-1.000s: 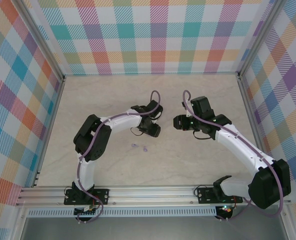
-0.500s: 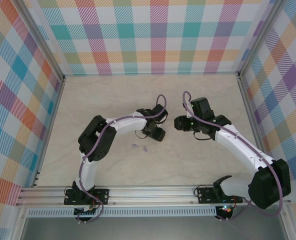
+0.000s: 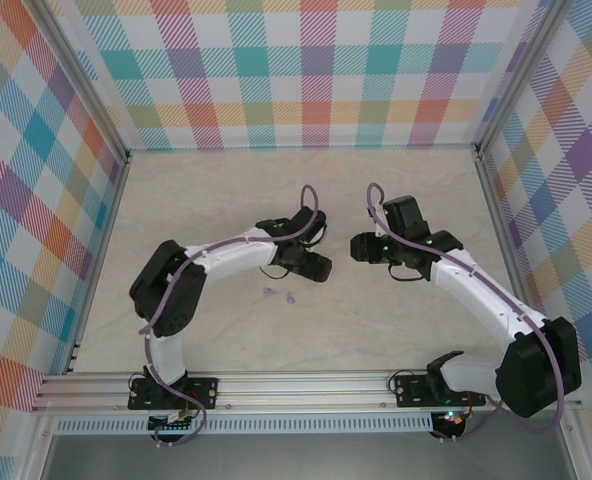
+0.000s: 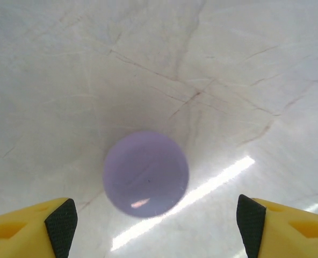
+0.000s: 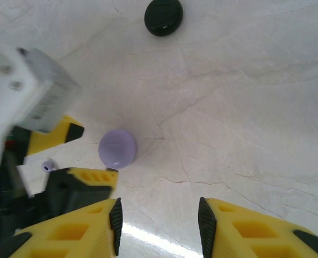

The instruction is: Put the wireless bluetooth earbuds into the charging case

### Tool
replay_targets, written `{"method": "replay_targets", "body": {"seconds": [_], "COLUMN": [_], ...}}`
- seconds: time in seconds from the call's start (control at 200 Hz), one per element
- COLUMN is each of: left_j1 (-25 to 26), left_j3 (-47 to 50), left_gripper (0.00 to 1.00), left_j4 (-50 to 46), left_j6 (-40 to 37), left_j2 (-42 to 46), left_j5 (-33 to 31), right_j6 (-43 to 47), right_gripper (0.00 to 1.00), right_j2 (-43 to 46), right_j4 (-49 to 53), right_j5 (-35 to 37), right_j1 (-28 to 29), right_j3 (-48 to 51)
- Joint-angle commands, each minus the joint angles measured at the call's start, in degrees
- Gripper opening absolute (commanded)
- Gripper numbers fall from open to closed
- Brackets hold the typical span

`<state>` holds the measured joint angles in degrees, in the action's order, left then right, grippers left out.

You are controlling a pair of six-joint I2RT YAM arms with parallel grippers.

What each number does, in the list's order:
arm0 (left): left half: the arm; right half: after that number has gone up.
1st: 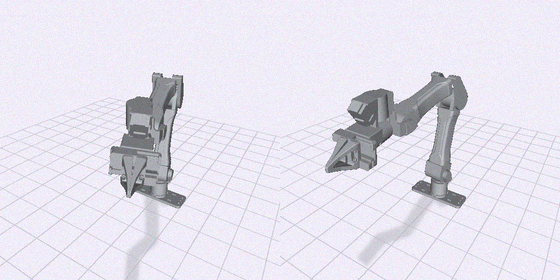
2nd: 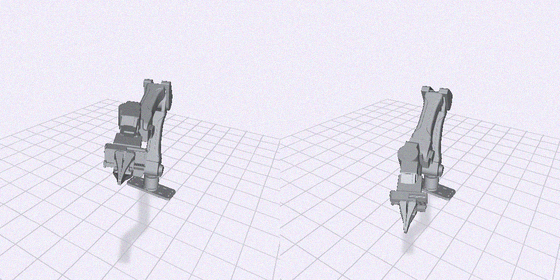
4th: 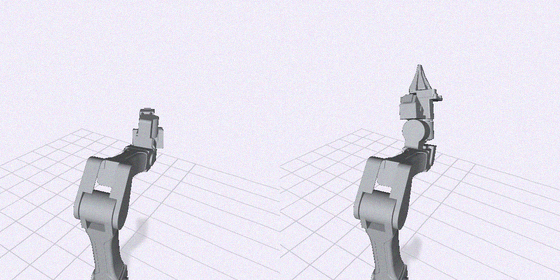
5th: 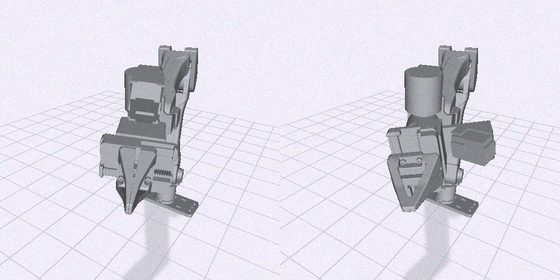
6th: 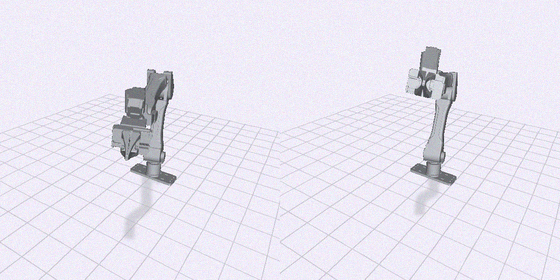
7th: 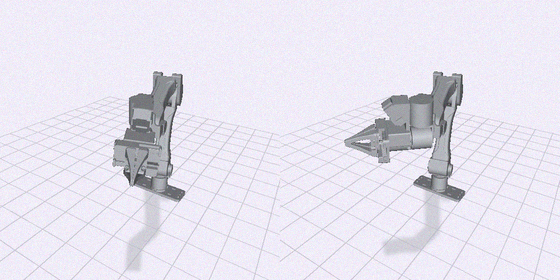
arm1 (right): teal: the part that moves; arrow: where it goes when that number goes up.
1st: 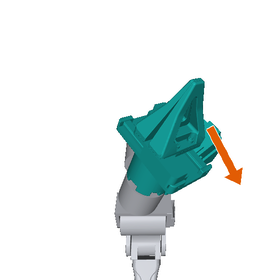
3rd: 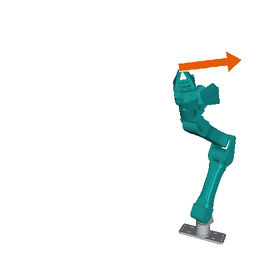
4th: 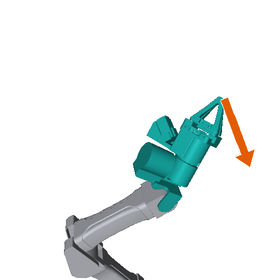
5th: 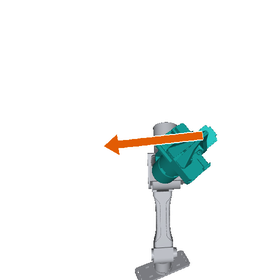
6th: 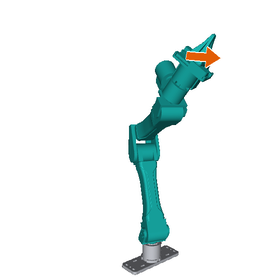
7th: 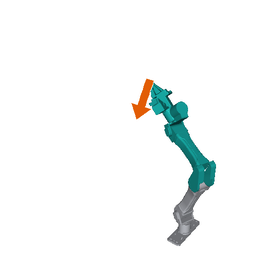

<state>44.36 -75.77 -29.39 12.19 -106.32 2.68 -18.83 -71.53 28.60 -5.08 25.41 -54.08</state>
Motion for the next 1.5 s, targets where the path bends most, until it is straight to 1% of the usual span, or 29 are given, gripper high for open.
{"method": "replay_targets", "body": {"seconds": [0.0,0.14,0.24,0.255,0.44,0.575,0.625,0.725,0.83,1.0,1.075,1.245,1.36,1.495], "left_j1": [-2.3,-4.6,-6.3,-6.5,-8.8,-9.3,-9.4,-9.5,-9.5,-9.5,-9.5,-9.5,-9.5,-9.5], "left_j3": [4.0,10.7,15.0,15.5,21.4,24.6,25.3,26.1,28.1,28.8,29.0,29.0,28.9,28.6], "left_gripper": [0.80,0.77,0.76,0.75,0.75,0.73,0.70,0.62,0.60,0.55,0.53,0.52,0.52,0.52], "left_j4": [3.6,9.1,13.0,14.9,24.0,28.8,29.4,30.5,35.5,38.2,38.3,38.2,38.4,38.6], "left_j6": [4.2,10.2,15.5,16.3,24.6,28.8,30.0,31.9,34.6,35.9,36.2,36.6,36.7,36.7], "left_j2": [5.8,10.7,13.0,13.2,13.8,13.7,13.6,12.7,11.6,9.2,8.9,7.4,6.3,5.3], "left_j5": [3.8,7.1,9.3,9.6,15.1,15.1,14.8,15.3,17.4,19.3,19.1,18.9,19.0,19.4], "right_j6": [-0.1,0.0,0.2,0.2,0.1,-0.9,-1.3,-2.1,-3.0,-3.7,-3.9,-3.6,-3.3,-3.4], "right_gripper": [0.45,0.45,0.45,0.45,0.42,0.42,0.42,0.40,0.37,0.34,0.32,0.31,0.31,0.29], "right_j2": [-2.1,-6.7,-10.9,-11.9,-20.2,-24.4,-25.8,-28.4,-30.8,-34.5,-35.4,-37.4,-38.6,-40.4], "right_j4": [0.4,-0.2,-1.0,-1.0,-2.9,-6.0,-6.7,-7.6,-8.4,-8.4,-8.6,-8.9,-8.4,-7.7], "right_j5": [-1.6,-4.2,-7.7,-8.5,-17.0,-21.4,-22.5,-22.8,-23.2,-24.6,-25.2,-27.6,-27.9,-28.0], "right_j1": [-0.4,-0.5,-0.5,-0.5,-0.5,-0.5,-0.5,-0.4,-0.5,-0.4,-0.4,-0.3,0.1,0.4], "right_j3": [-0.6,-2.0,-3.5,-3.8,-6.8,-7.7,-8.1,-9.0,-9.8,-11.5,-11.7,-12.5,-13.3,-14.4]}}
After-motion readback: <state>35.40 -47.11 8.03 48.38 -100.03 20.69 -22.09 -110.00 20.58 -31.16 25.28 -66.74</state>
